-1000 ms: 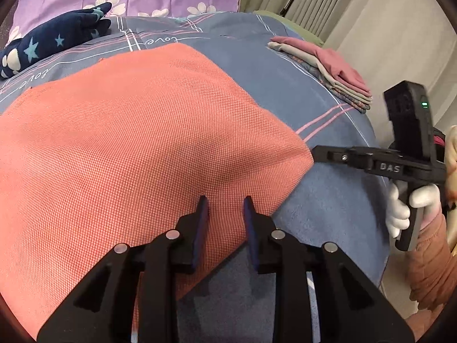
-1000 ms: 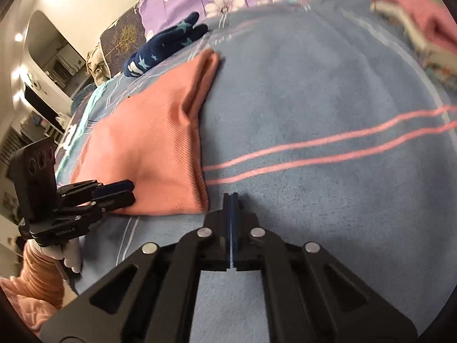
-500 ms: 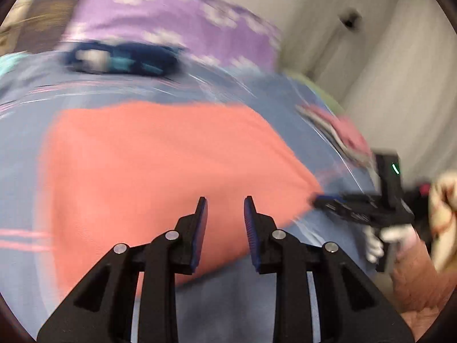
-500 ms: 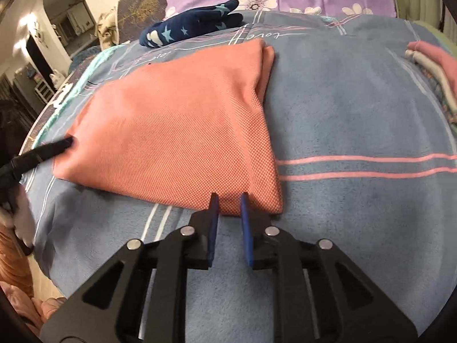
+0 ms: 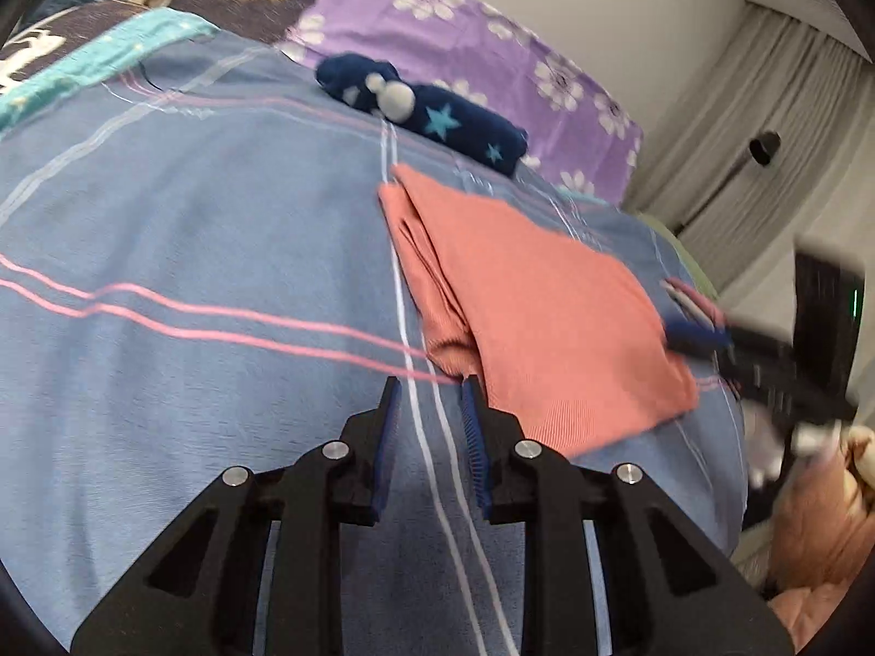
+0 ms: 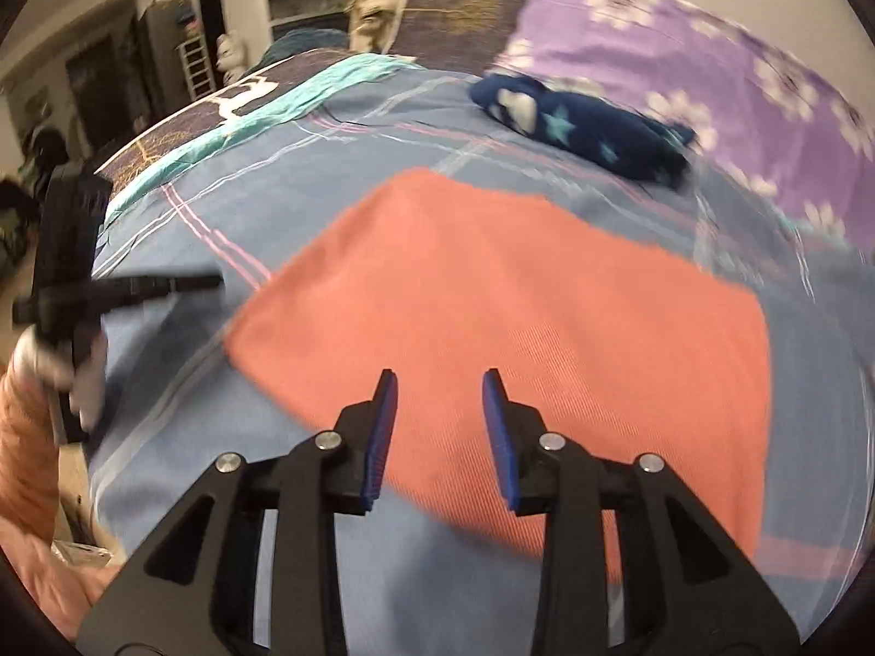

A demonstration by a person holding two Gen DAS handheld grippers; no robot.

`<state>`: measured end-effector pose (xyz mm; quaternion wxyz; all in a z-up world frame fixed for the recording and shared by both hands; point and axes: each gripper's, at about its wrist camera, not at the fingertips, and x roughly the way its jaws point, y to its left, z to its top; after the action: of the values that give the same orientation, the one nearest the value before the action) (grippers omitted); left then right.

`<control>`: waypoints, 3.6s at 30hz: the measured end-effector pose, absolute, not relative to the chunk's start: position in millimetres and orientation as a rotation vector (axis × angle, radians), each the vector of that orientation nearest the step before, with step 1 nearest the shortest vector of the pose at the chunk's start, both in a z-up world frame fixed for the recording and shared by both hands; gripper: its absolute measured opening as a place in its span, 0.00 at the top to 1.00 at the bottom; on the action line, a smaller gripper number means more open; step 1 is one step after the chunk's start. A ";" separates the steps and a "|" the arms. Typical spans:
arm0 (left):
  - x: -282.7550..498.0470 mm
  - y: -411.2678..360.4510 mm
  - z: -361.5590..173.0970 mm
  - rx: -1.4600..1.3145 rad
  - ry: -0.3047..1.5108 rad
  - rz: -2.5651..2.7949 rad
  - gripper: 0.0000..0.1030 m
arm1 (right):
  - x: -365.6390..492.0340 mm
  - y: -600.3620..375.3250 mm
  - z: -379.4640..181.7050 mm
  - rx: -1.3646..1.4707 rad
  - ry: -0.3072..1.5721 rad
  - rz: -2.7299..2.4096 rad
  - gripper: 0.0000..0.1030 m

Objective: Fold small clothes

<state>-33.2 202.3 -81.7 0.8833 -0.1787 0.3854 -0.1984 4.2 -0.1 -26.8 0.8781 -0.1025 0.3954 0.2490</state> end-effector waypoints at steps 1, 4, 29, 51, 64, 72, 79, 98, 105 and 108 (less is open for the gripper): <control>-28.4 201.6 -84.7 -0.374 0.812 -0.429 0.77 | 18.7 13.0 -22.6 -0.210 0.838 0.538 0.68; -12.0 198.2 -95.2 -0.380 0.855 -0.478 0.77 | 57.2 43.1 -20.4 -0.200 0.879 0.550 0.68; -16.6 184.1 -98.3 -0.317 0.930 -0.559 0.98 | 188.5 152.8 -80.2 -0.237 0.986 0.438 0.94; -29.4 219.4 -111.0 -0.506 0.877 -0.572 0.99 | -51.0 136.0 -102.1 -0.738 0.741 0.505 0.46; 37.8 228.3 -74.6 -0.562 0.858 -0.538 0.39 | -36.0 127.6 -100.1 -0.559 0.754 0.428 0.55; 117.0 197.1 -90.8 -0.531 0.929 -0.557 0.38 | -32.1 137.2 -105.1 -0.555 0.744 0.409 0.55; 134.8 187.0 -97.0 -0.570 0.976 -0.573 0.85 | -22.0 139.0 -101.2 -0.505 0.708 0.409 0.92; 128.5 72.9 26.0 -0.369 0.820 -0.620 0.90 | -17.7 -65.9 -22.5 0.221 0.660 0.502 0.95; 140.0 -10.4 33.9 -0.299 0.847 -0.673 0.90 | -30.1 -139.3 -28.2 0.366 0.625 0.471 0.95; 144.8 -40.3 31.1 -0.266 0.872 -0.675 0.90 | -33.5 -162.0 -31.3 0.400 0.612 0.454 0.95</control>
<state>144.8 -40.3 31.1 0.8435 -0.1259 0.4128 -0.3197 -33.5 -162.0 -31.3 0.9088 0.1938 0.2966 0.2203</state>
